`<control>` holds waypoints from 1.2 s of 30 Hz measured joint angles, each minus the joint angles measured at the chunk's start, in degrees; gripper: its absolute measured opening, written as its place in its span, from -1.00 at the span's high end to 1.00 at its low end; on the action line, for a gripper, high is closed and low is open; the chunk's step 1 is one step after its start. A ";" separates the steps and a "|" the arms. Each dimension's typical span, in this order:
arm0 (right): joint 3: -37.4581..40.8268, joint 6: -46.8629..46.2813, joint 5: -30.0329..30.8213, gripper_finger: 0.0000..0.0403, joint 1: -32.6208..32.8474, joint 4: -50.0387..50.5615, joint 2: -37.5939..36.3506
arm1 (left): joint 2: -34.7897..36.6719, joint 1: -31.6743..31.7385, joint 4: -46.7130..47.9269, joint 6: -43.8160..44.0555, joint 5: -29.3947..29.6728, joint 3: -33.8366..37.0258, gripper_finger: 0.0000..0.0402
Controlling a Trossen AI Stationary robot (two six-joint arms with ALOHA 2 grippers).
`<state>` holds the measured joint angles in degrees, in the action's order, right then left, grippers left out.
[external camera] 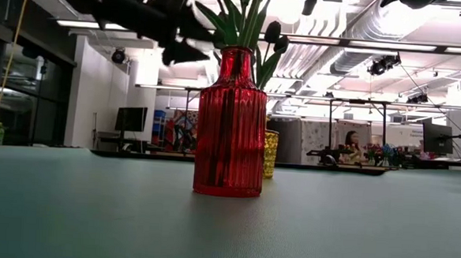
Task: Sort flowers into vase by color
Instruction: Return to Home Position
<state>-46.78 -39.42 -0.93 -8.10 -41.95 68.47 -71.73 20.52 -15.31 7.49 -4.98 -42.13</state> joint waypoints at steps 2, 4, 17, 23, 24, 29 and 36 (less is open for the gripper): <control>0.00 0.18 0.00 -0.32 -0.09 0.00 0.00 | 1.37 0.85 4.31 -0.75 2.51 0.00 -0.49; 0.00 1.84 0.04 -0.32 -0.25 0.00 0.00 | 3.01 1.60 8.68 -0.39 3.42 0.00 -0.49; 0.00 12.48 -4.68 -0.15 -5.58 13.96 -7.82 | 16.40 -5.36 4.24 5.83 9.24 3.84 -0.13; 0.00 15.18 -9.00 0.47 -5.82 43.17 -19.97 | 20.54 -11.01 -5.71 14.94 14.40 14.52 0.55; 0.00 15.44 -9.14 0.62 -5.48 47.67 -22.08 | 21.17 -12.22 -5.50 16.20 15.34 16.00 0.70; 6.42 11.42 -7.67 0.91 -2.70 55.37 -32.84 | 24.66 -18.87 -5.63 20.78 23.03 21.55 0.94; 26.75 -0.06 -0.44 0.98 3.44 34.11 -44.18 | 29.39 -26.92 -16.87 20.52 33.00 29.52 1.00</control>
<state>-20.04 -39.48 -1.37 -4.66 -7.84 24.29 -42.35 -6.40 -32.17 28.01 28.02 -12.61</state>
